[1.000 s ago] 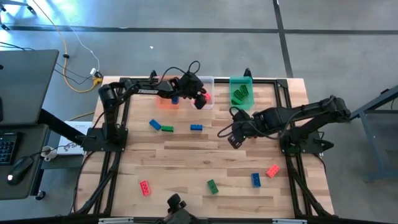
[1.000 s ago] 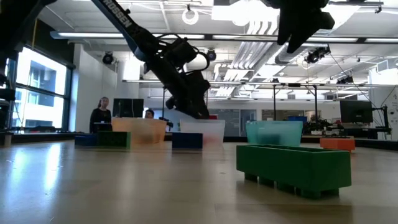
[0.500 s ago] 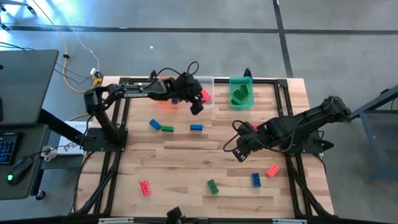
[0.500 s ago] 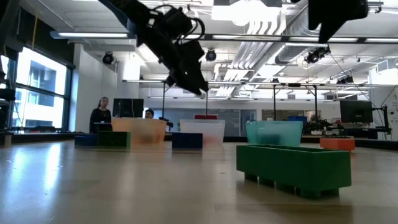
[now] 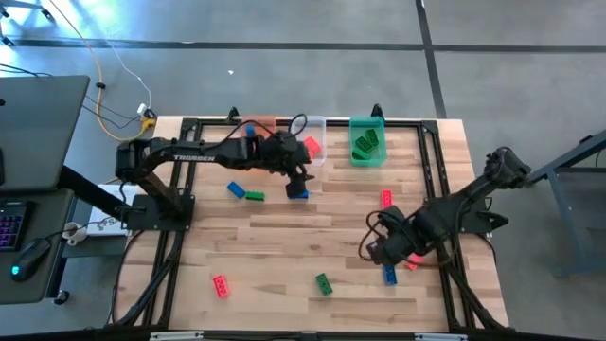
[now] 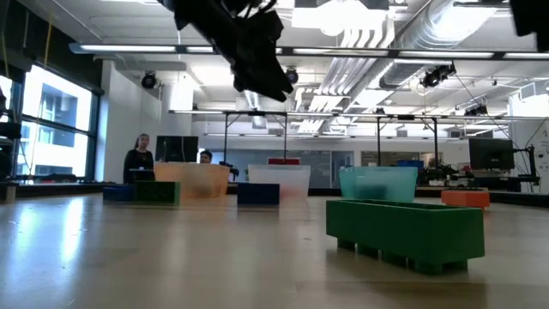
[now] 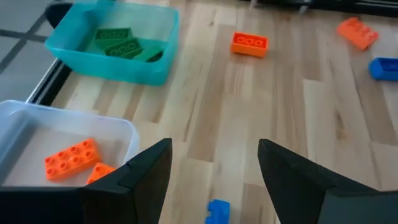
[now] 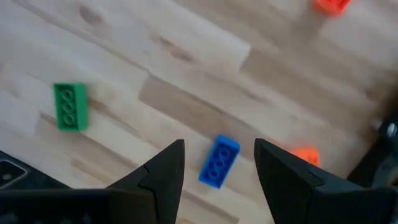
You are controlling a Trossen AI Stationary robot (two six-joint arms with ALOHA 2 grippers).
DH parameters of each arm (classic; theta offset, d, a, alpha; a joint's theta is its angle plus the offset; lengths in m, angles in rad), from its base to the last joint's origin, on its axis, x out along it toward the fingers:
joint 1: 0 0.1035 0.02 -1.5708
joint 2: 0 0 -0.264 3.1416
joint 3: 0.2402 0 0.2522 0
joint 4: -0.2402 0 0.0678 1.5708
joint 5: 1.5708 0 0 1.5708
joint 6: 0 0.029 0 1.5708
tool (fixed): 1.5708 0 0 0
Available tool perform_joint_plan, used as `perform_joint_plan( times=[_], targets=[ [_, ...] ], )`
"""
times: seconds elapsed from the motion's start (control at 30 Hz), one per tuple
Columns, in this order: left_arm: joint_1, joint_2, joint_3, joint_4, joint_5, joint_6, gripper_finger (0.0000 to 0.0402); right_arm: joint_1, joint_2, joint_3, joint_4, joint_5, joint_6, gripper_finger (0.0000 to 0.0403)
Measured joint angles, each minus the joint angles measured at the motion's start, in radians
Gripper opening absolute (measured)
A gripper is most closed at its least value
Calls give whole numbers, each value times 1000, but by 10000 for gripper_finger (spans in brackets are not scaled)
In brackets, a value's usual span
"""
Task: Sort & place blocks by color
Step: Put the blue game piece into the orange bin
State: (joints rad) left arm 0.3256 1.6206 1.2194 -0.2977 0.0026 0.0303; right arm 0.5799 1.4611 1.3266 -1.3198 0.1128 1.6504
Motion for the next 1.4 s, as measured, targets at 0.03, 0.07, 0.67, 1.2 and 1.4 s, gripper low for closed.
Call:
perform_joint_plan(
  times=[0.03,0.07,0.67,1.2,1.4],
  targets=[
    [-9,-2,0,2,-9,0,225,7,8,0,0,-17,19,182],
    [-19,-3,0,3,-20,0,225,15,18,0,0,-34,38,182],
    [-60,-3,0,1,-75,0,225,152,199,0,115,-118,170,188],
    [-85,-2,0,2,-74,9,225,220,364,0,168,-144,304,255],
    [-85,-2,0,2,-74,8,225,234,399,0,159,-102,350,255]
  ],
)
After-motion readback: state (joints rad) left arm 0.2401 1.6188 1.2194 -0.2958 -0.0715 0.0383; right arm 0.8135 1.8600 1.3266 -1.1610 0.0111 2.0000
